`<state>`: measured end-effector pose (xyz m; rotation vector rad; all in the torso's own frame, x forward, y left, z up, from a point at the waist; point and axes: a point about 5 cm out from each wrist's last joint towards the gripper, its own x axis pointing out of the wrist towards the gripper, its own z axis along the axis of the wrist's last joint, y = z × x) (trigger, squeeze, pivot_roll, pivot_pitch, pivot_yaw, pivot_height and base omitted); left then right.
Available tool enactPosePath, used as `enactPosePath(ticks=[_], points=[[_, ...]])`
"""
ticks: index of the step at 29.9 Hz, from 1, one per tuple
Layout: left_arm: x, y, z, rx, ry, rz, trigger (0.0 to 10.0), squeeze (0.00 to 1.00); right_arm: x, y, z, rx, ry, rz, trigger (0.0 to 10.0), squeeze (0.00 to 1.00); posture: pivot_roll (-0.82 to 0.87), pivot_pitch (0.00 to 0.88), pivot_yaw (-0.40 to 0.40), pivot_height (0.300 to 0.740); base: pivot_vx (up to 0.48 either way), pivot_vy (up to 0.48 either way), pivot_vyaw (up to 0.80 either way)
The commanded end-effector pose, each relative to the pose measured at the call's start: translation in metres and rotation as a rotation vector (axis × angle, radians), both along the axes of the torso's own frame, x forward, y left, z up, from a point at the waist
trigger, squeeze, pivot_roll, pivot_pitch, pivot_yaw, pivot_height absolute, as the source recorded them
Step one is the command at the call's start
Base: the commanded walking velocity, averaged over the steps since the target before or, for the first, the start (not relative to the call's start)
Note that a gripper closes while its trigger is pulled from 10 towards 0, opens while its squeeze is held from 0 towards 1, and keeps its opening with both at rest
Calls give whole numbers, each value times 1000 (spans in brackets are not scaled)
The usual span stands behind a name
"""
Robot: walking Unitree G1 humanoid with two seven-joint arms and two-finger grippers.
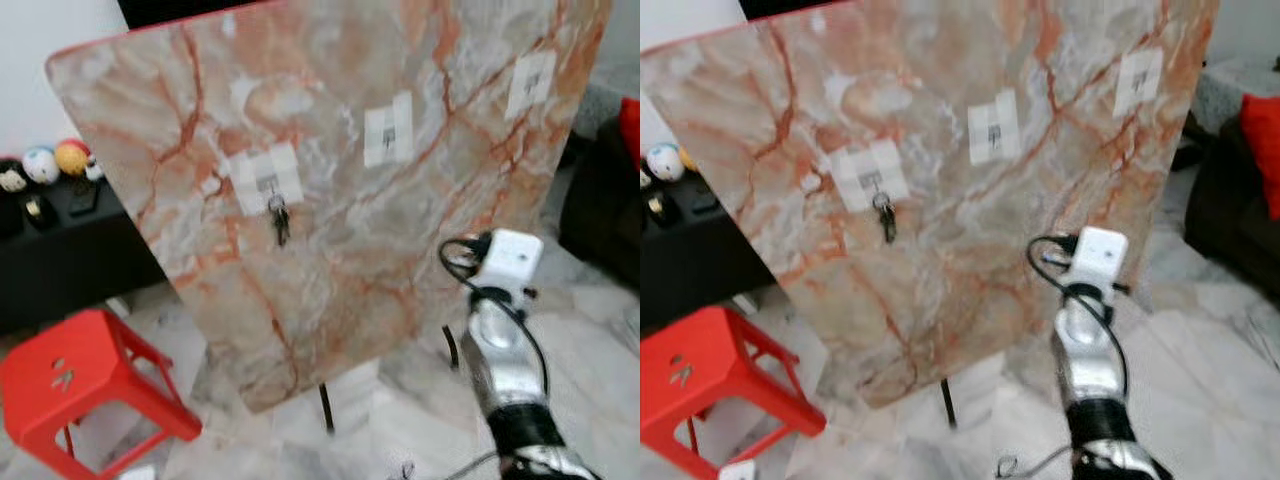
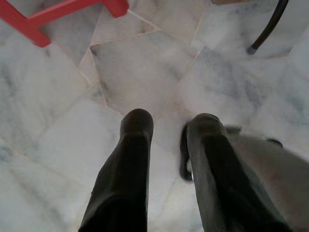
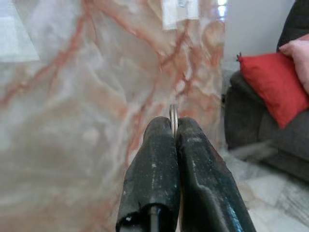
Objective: Hang keys on a hook
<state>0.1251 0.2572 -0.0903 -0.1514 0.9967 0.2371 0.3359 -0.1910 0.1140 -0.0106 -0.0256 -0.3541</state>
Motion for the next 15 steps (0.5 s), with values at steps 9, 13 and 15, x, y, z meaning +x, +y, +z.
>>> enactPosePath(ticks=[9, 13, 15], points=[[10, -24, -4, -6, 4, -21, 10000, 0, 5, 18, 6, 8, -22, 55, 10000, 0, -153, 0, 52, 740, 236, 0, 0], [13, -34, -5, -16, 4, -34, 10000, 0, 6, 22, 8, -4, -35, 70, 10000, 0, -151, 0, 51, 740, 0, 0, 0], [13, -35, -6, -17, 5, -36, 10000, 0, 6, 25, 9, -28, -44, 81, 10000, 0, -152, 0, 52, 740, 0, 0, 0]])
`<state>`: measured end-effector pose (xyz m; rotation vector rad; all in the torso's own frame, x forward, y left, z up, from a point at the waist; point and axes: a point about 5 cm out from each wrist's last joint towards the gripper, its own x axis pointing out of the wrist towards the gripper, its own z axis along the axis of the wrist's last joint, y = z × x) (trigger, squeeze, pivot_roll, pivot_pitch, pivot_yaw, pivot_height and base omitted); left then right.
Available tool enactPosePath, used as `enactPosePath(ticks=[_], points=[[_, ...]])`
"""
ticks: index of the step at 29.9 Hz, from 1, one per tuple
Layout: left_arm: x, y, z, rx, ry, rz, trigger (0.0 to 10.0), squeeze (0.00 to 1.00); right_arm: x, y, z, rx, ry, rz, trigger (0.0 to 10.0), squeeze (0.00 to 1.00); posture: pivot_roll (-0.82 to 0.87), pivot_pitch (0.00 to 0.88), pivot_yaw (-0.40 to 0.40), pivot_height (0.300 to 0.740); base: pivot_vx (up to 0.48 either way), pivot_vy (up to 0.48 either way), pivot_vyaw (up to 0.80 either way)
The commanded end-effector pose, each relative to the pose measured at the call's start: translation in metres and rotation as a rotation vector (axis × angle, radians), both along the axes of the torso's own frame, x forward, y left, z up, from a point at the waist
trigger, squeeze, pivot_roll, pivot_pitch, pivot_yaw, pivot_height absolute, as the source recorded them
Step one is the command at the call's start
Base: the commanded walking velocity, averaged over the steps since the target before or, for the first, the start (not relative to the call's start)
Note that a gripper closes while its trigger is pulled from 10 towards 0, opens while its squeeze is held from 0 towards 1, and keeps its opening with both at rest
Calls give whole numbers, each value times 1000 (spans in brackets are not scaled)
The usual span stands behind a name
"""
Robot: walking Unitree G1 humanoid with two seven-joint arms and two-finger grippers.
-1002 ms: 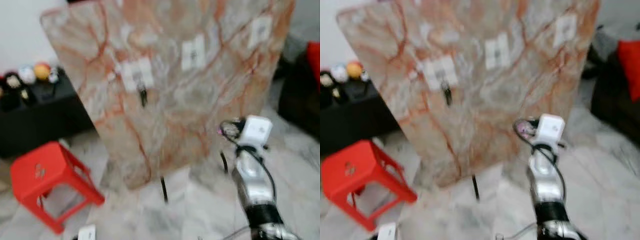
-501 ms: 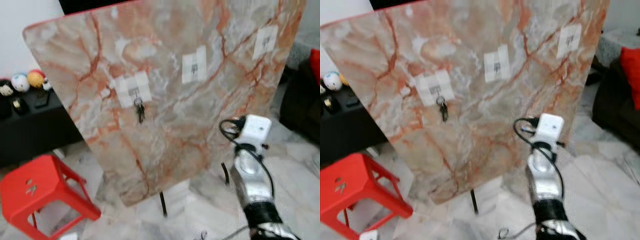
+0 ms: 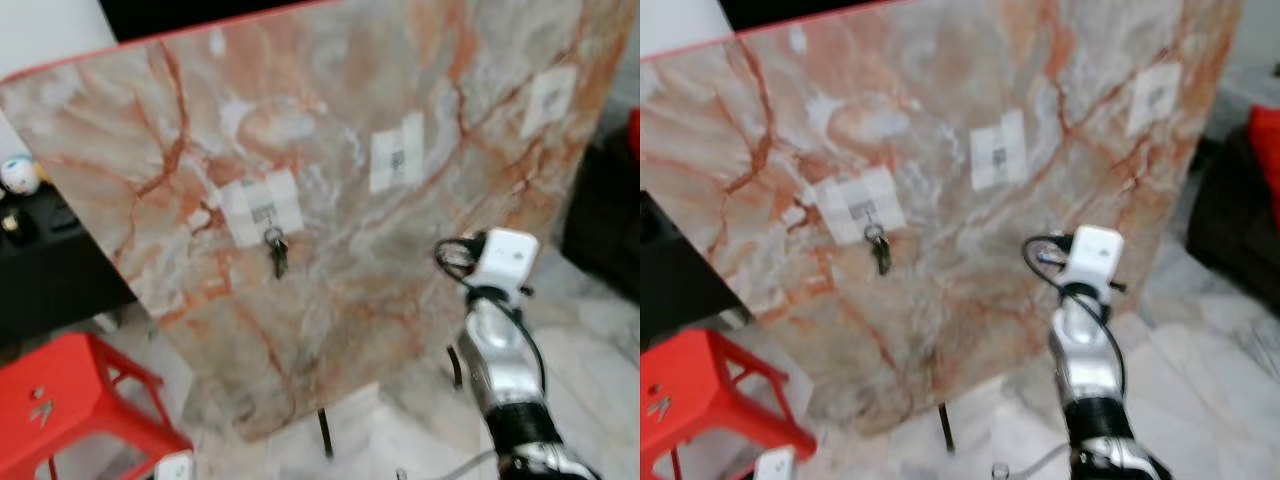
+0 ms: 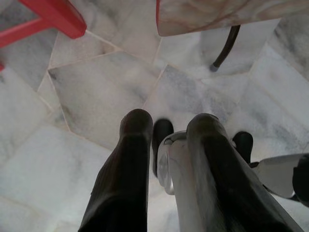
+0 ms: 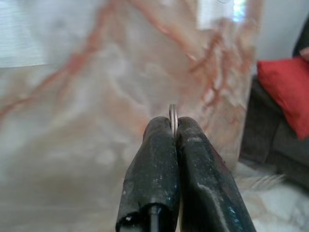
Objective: Hang keys on a hook
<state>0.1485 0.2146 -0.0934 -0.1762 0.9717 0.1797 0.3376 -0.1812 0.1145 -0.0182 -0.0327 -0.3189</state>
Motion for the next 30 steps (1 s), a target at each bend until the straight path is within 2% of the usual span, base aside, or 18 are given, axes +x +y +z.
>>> enactPosePath(ticks=[1, 3, 6, 7, 10, 15, 18, 25, 30], points=[[-10, 8, -3, 27, 38, -2, 10000, 0, 4, 17, 10, -36, -43, 55, 10000, 0, -153, 0, 52, 740, 0, 0, 0], [-10, 7, -3, 28, 41, -8, 10000, 0, 4, 21, 11, -63, -49, 72, 10000, 0, -154, 0, 53, 740, 0, 0, 0], [-11, 8, -3, 31, 43, -10, 10000, 0, 5, 27, 15, -181, -69, 92, 10000, 0, -152, 0, 53, 740, 0, 0, 0], [-11, 8, -3, 31, 43, -10, 10000, 0, 5, 27, 15, -181, -69, 92, 10000, 0, -152, 0, 53, 740, 0, 0, 0], [-11, 8, -3, 32, 45, -20, 10000, 0, 7, 27, 18, -334, -55, 64, 10000, 0, -150, 0, 54, 740, 0, 0, 0], [-16, 10, -4, 33, 56, -10, 10000, 0, 10, 24, 24, -453, -65, 27, 10000, 0, -148, 0, 54, 740, 0, 0, 0], [-19, 6, -6, 29, 64, -8, 10000, 0, 13, 24, 30, -501, -81, 7, 10000, 0, -148, 0, 53, 740, 0, 0, 0], [-23, -6, -10, 17, 78, -14, 10000, 0, 19, 22, 35, -518, -82, -11, 10000, 0, -147, 0, 50, 740, 0, 0, 0], [-21, 0, -8, 22, 73, -9, 10000, 0, 24, 21, 38, -569, -74, -19, 10000, 0, -148, 0, 50, 740, 0, 0, 0]])
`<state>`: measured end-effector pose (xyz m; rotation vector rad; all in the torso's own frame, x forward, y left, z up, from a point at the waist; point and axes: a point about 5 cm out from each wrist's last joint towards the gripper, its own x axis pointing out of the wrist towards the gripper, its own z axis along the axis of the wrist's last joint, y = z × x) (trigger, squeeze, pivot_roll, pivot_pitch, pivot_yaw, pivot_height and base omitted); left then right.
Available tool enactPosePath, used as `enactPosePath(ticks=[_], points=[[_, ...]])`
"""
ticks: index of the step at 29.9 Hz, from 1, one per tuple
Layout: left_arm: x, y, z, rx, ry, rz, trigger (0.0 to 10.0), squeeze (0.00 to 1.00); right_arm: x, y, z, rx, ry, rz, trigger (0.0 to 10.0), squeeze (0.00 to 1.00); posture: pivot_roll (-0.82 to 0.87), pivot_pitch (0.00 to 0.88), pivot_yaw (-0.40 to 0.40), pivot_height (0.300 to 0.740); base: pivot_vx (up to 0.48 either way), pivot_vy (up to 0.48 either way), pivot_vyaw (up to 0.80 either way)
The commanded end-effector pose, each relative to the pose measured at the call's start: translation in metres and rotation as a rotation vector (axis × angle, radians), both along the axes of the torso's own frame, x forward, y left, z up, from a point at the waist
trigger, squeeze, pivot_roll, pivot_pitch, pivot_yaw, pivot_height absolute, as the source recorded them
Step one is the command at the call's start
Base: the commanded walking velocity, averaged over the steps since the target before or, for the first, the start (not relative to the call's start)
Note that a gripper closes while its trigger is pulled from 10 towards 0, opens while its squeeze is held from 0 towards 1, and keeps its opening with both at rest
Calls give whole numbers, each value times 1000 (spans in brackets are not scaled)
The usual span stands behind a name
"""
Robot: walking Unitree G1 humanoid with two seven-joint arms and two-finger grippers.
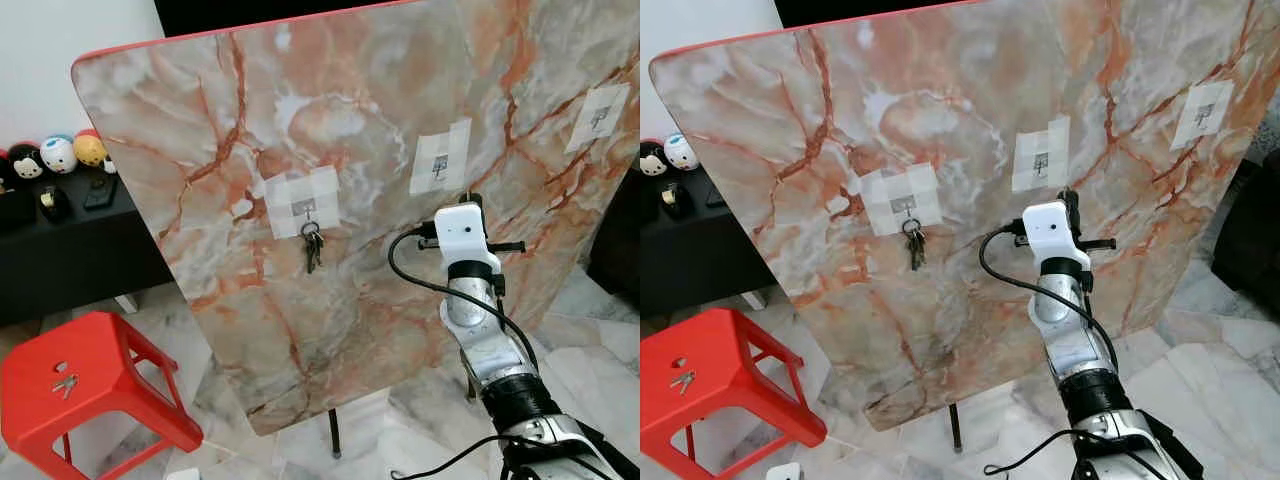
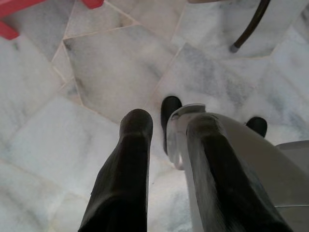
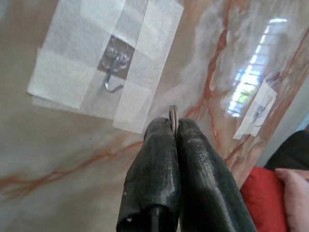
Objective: Hang keys on a hook
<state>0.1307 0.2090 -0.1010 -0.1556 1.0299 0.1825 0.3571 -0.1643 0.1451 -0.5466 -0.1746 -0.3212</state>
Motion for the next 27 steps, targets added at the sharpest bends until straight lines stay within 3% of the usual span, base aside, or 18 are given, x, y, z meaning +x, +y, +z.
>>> enactPosePath(ticks=[1, 5, 9, 11, 13, 19, 27], points=[[-4, 5, 0, 9, 13, 2, 10000, 0, 5, 4, 8, -33, -12, 3, 10000, 0, -148, 0, 50, 740, 0, 0, 0], [-3, 6, 0, 8, 13, 4, 10000, 0, 10, 5, 8, 8, 2, 17, 10000, 0, -146, 0, 47, 740, 0, 0, 0], [-3, 6, 0, 8, 12, 3, 10000, 0, 11, 10, 7, 120, 0, 73, 10000, 0, -141, 0, 43, 740, 0, 0, 0], [-4, 7, 0, 12, 14, -1, 10000, 0, 4, 14, -1, 226, 6, 94, 10000, 0, -143, 0, 42, 740, 0, 0, 0], [-4, 7, 0, 13, 14, -2, 10000, 0, 2, 14, -4, 246, 13, 98, 10000, 0, -143, 0, 42, 740, 0, 0, 0], [-5, 8, 0, 15, 19, -9, 10000, 0, -19, 18, -31, 453, 89, 78, 10000, 0, -150, 0, 42, 740, 0, 0, 0], [-4, 10, 0, 32, 20, -12, 10000, 0, -23, 21, -33, 482, 115, 102, 10000, 0, -147, 0, 40, 740, 0, 0, 0]])
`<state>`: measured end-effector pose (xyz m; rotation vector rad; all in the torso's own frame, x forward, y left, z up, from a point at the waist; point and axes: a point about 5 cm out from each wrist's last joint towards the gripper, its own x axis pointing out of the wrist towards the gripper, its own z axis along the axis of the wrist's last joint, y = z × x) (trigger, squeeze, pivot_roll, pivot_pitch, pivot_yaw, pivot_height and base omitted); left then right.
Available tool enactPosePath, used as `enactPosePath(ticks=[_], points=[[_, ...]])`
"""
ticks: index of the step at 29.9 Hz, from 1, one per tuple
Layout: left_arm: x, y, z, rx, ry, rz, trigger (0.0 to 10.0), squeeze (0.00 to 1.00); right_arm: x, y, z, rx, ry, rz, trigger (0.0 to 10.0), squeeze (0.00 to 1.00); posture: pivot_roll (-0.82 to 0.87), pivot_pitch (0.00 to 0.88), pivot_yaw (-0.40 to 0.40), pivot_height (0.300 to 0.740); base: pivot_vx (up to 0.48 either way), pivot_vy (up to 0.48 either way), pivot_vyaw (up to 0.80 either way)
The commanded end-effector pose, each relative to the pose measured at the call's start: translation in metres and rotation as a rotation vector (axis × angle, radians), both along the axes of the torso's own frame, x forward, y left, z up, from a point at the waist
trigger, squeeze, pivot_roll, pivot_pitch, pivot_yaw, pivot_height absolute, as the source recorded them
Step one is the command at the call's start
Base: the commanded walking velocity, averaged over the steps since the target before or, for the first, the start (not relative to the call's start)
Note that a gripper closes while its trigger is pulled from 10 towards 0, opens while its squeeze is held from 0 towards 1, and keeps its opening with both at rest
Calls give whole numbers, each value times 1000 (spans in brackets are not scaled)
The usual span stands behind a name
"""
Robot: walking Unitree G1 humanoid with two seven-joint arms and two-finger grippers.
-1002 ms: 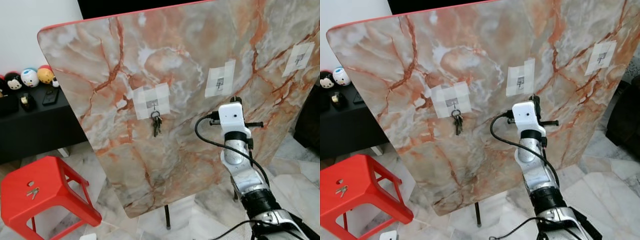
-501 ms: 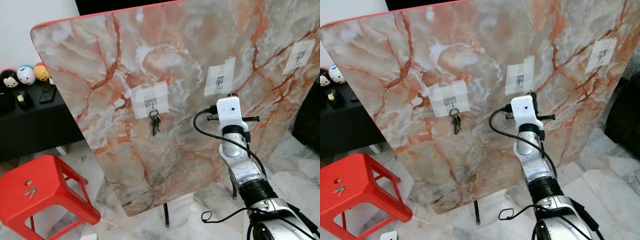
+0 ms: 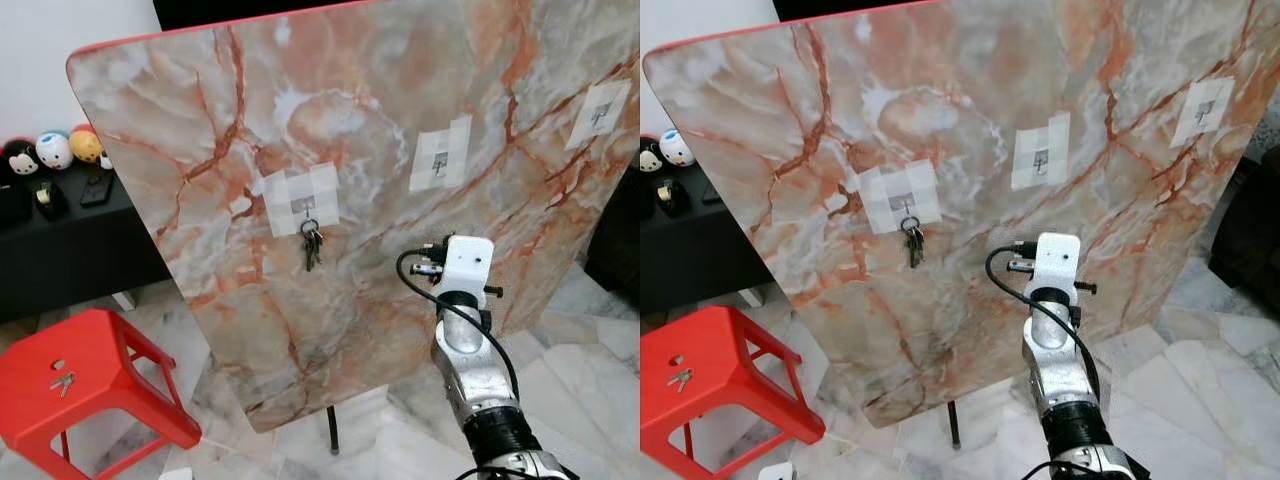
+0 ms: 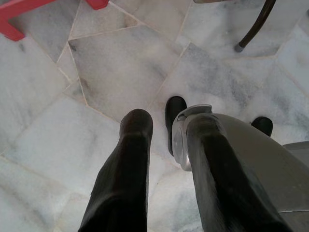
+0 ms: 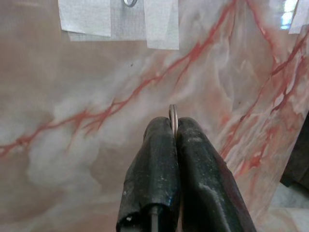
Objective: Hang keys on a hook
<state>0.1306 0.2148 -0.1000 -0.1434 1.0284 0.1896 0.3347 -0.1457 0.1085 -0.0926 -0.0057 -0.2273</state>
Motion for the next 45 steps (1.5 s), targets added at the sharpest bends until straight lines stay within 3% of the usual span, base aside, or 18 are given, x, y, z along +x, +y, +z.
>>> enactPosePath(ticks=[1, 13, 15, 17, 20, 22, 26, 30, 39, 45], points=[[-4, 4, -1, 21, 21, -12, 10000, 0, 0, 2, 3, 17, -4, 7, 10000, 0, -147, 0, 40, 740, 0, 0, 0], [-15, 12, -3, 57, 56, -4, 10000, 0, -10, -10, 3, 28, -3, -41, 10000, 0, -146, 0, 27, 740, 0, 0, 0], [-21, 15, -3, 66, 66, 4, 10000, 0, -23, -22, -1, 37, 8, -100, 10000, 0, -140, 0, 20, 740, 120, 0, 0], [-22, 16, -3, 66, 67, 7, 10000, 0, -27, -25, -2, 38, 8, -111, 10000, 0, -140, 0, 20, 740, 240, 0, 0], [-28, 22, -4, 76, 79, 23, 10000, 0, -51, -43, -9, 13, 25, -135, 10000, 0, -148, 0, 21, 740, 254, 0, 0], [-29, 24, -3, 77, 80, 24, 10000, 0, -56, -44, -10, 3, 28, -130, 10000, 0, -160, 0, 23, 740, 251, 0, 0], [-24, 36, 1, 85, 61, 18, 10000, 0, -81, -47, -12, -26, 39, -66, 10000, 0, -172, 0, 22, 740, 262, 0, 0], [-20, 46, 6, 91, 44, 19, 10000, 0, -90, -50, -14, -64, 60, -49, 10000, 0, -180, 0, 24, 740, 273, 0, 0], [-29, 73, 13, 111, 51, 31, 10000, 0, -87, -50, -8, -66, 58, -38, 10000, 0, -179, 0, 18, 740, 303, 0, 0], [-44, 69, 8, 86, 79, 26, 10000, 0, -85, -42, -7, -47, 53, -27, 10000, 0, -172, 0, 10, 740, 91, 0, 0]])
